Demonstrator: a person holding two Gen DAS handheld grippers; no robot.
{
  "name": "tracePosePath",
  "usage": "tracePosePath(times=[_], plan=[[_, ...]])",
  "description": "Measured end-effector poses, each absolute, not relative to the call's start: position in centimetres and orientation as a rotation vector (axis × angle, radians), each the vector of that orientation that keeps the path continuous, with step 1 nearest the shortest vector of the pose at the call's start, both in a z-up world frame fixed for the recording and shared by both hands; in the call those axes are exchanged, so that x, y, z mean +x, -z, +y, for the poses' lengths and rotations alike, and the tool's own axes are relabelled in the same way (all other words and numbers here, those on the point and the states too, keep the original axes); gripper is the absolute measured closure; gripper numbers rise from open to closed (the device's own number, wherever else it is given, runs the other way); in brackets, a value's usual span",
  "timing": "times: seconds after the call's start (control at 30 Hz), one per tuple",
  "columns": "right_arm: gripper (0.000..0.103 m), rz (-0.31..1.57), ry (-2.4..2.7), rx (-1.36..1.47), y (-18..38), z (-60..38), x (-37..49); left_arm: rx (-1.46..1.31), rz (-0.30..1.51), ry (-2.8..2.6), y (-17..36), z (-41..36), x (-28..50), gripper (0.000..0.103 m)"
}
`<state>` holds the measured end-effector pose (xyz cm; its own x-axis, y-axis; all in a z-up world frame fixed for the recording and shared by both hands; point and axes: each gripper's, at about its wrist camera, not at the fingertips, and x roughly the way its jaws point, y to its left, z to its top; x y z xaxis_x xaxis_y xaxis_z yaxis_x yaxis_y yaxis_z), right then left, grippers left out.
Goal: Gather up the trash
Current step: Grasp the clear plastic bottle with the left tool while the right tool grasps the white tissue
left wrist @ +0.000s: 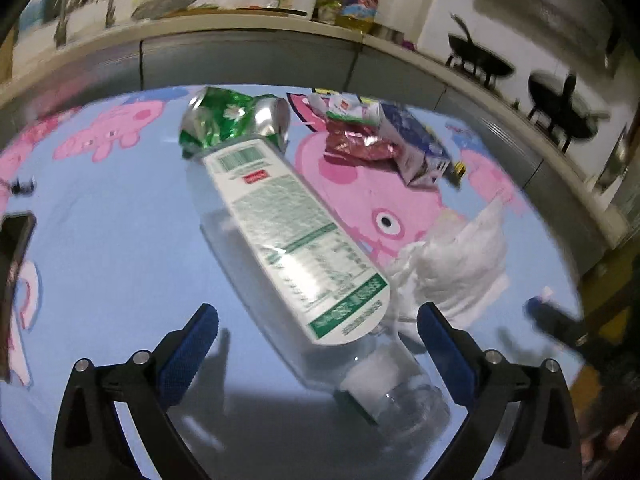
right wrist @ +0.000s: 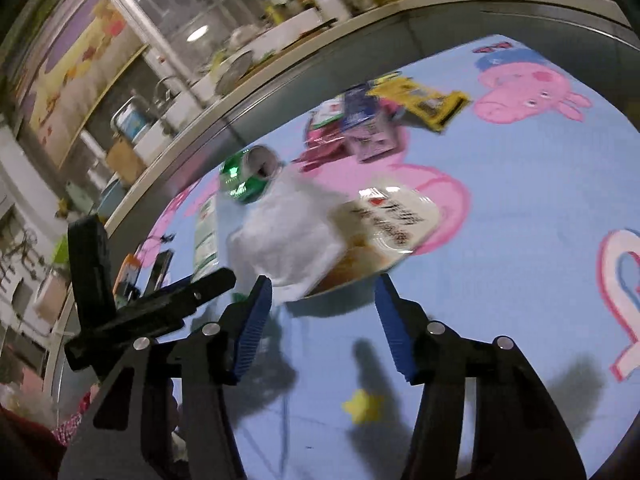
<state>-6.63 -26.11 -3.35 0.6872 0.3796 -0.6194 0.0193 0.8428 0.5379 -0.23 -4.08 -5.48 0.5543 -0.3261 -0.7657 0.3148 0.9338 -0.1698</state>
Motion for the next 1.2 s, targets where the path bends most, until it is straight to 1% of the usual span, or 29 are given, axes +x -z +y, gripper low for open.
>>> tracePosePath(times=[0.03,0.1,0.13,0.17,0.2,0.3,0.33,0.37,0.4,0.53,0.57,0.6,0.63,0.67,0.7,0.8,0.87,1.07,1.2], plan=[[0.05,0.799,-0.212,0.556,3.6,-26.6,-6.7,0.028,0.913,0.363,5.8,-4.7,-0.2,0.006],[0.05,0.804,-0.224,0.576,3.9,-27.6,-5.9,0.075,0.932,0.347,6.4,-5.2,-0.1,0.015],[0.05,0.804,-0.236,0.574,4.0,-27.8,-5.4,0.068,0.944,0.354,6.7,-5.1,-0.1,0.026],[0.05,0.805,-0.256,0.566,3.9,-27.7,-4.7,0.058,0.954,0.363,6.9,-4.8,-0.1,0.03],[0.05,0.804,-0.277,0.555,3.9,-27.5,-3.9,0.054,0.956,0.365,7.0,-4.6,-0.2,0.036],[0.05,0.799,-0.341,0.516,3.6,-25.7,-1.8,0.08,0.953,0.328,6.9,-3.2,-0.6,0.038],[0.056,0.799,-0.363,0.509,3.5,-25.1,-1.4,0.078,0.955,0.305,6.8,-2.3,-0.8,0.038],[0.08,0.806,-0.406,0.499,3.5,-24.1,-0.9,0.077,0.957,0.29,6.7,-1.7,-0.9,0.038],[0.086,0.814,-0.439,0.488,3.5,-23.2,-0.9,0.07,0.959,0.269,6.6,-0.6,-1.1,0.038],[0.087,0.848,-0.615,0.36,3.6,-18.3,-2.5,0.036,0.97,0.216,6.5,2.6,-1.7,0.039],[0.086,0.868,-0.666,0.339,3.9,-17.5,-2.9,0.029,0.972,0.212,6.4,3.1,-1.8,0.039],[0.083,0.888,-0.695,0.321,4.2,-16.9,-3.4,0.027,0.973,0.206,6.3,3.4,-1.9,0.039],[0.077,0.897,-0.695,0.304,4.4,-16.6,-3.9,0.028,0.97,0.199,6.3,3.5,-1.9,0.035],[0.061,0.905,-0.685,0.289,4.7,-16.6,-4.1,0.032,0.96,0.192,6.0,3.5,-2.0,0.032],[0.051,0.908,-0.665,0.28,4.9,-16.9,-4.4,0.039,0.948,0.191,5.8,3.4,-2.0,0.026],[0.046,0.894,-0.613,0.275,4.7,-18.3,-4.8,0.089,0.922,0.181,5.5,2.4,-1.9,0.024],[0.038,0.893,-0.585,0.253,4.6,-18.8,-5.0,0.117,0.922,0.167,5.6,2.0,-1.7,0.023],[0.037,0.936,-0.524,0.125,5.1,-20.2,-7.2,0.123,0.939,0.138,5.9,2.3,-1.1,0.022],[0.037,0.916,-0.478,0.13,4.7,-22.3,-8.0,0.12,0.943,0.128,6.0,2.2,-0.3,0.022]])
